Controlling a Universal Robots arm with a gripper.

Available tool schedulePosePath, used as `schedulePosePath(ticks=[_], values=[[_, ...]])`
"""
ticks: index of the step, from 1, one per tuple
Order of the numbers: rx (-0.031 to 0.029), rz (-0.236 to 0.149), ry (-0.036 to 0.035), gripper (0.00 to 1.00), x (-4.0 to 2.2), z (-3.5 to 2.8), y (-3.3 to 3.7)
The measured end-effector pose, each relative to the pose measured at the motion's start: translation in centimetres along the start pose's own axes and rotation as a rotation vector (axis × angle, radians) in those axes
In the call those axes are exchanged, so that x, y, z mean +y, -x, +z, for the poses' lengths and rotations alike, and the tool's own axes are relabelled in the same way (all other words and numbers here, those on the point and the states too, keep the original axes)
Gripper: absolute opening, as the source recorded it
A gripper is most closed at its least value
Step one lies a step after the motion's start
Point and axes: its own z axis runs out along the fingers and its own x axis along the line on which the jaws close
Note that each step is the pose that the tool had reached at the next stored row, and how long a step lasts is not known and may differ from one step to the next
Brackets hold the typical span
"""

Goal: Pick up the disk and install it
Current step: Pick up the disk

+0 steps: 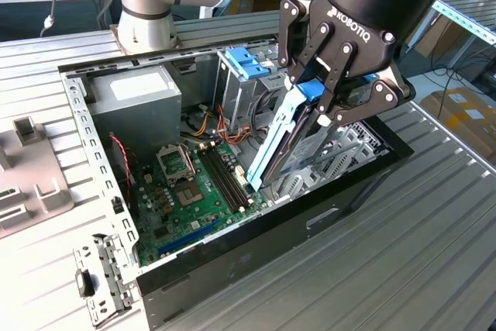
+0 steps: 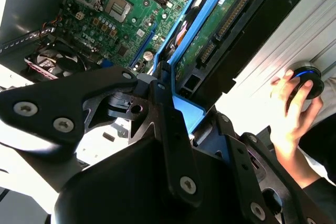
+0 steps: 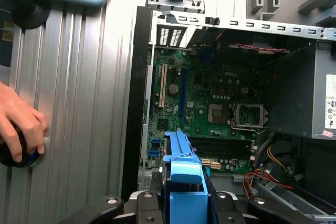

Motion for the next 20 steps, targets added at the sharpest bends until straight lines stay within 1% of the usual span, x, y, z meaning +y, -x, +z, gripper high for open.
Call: schedulePosePath(ticks=[4,7,10,15,18,19,20], values=[[0.0001,0.0,0.0,0.37,-0.01,0.0,-0.01],[0.0,0.0,0.0,0.37,0.0,0.01,-0.16],[0.0001,0.0,0.0,0.37,-0.21,0.05,-0.25],[-0.0001,0.0,0.0002,0.37,-0.86,0.09,-0.3],[0.0,0.0,0.0005,0.37,-1.44,0.09,-0.34],[0.0,0.0,0.0007,0.37,-1.72,0.09,-0.35],[0.0,0.0,0.0007,0.37,-1.85,0.09,-0.36]])
